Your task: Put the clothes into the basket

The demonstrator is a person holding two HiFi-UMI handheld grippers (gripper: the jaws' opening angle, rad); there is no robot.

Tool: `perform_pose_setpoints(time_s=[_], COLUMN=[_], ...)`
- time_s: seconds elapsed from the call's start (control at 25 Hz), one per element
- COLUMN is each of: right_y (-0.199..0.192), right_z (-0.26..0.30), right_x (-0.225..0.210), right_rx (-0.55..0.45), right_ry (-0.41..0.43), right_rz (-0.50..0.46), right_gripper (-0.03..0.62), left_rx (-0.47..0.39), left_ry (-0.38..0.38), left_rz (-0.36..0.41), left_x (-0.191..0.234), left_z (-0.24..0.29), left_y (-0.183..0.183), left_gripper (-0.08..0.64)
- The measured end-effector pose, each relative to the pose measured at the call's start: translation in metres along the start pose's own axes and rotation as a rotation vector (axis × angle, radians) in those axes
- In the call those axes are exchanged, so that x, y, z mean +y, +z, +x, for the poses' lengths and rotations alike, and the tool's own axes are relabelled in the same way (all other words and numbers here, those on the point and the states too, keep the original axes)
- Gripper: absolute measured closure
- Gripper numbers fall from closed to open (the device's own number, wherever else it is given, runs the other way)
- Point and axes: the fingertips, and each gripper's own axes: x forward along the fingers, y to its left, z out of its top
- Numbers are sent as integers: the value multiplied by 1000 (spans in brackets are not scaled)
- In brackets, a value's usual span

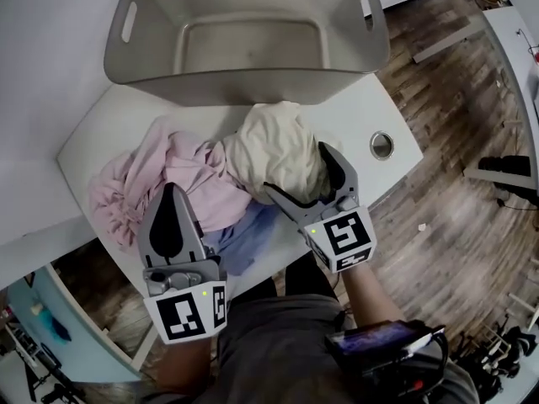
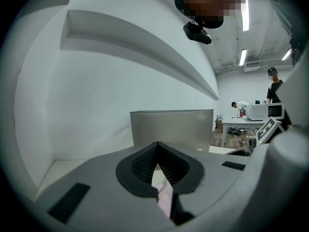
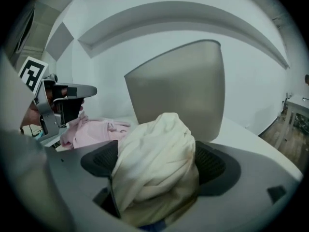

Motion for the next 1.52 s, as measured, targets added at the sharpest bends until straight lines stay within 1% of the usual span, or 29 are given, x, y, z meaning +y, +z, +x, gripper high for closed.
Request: perform_pose_setpoints(time_s=[0.16, 0.24, 0.32, 0.36, 0.4, 0.44, 0.48, 0.56, 0.76, 1.16, 1.52], right_y=[-23, -26, -22, -19, -16, -13, -10, -2, 27, 102, 169], right_z=[17, 20, 19, 18, 17, 15, 12, 7, -9, -54, -87], right_x=[-3, -3, -3, -3, -4, -5, -6, -6, 1, 19, 46], right_rx=[142, 182, 181, 167, 149, 131, 113, 77, -8, -140, -254], right_ry=[9, 13, 15, 15, 16, 19, 24, 31, 37, 28, 75], right_rz=[-21, -36, -51, -55, -53, -45, -37, -33, -59, -125, -180], right_gripper=[108, 164, 237, 300, 379, 430, 461, 497, 514, 517, 517], left_rx=[17, 20, 16, 15, 15, 16, 16, 9, -31, -133, -257], left_ry=[20, 24, 23, 21, 18, 17, 17, 20, 20, 20, 71], left_rz=[1, 3, 7, 11, 16, 20, 23, 26, 23, 33, 30], left_x=[6, 5, 4, 3, 2, 1, 1, 0, -4, -10, 1], left_z=[5, 5, 4, 4, 3, 2, 1, -1, -9, -34, -56], left_y=[-3, -2, 2, 3, 4, 5, 6, 10, 25, 72, 122], left_gripper=[552, 552, 552, 552, 552, 552, 552, 552, 552, 552, 552])
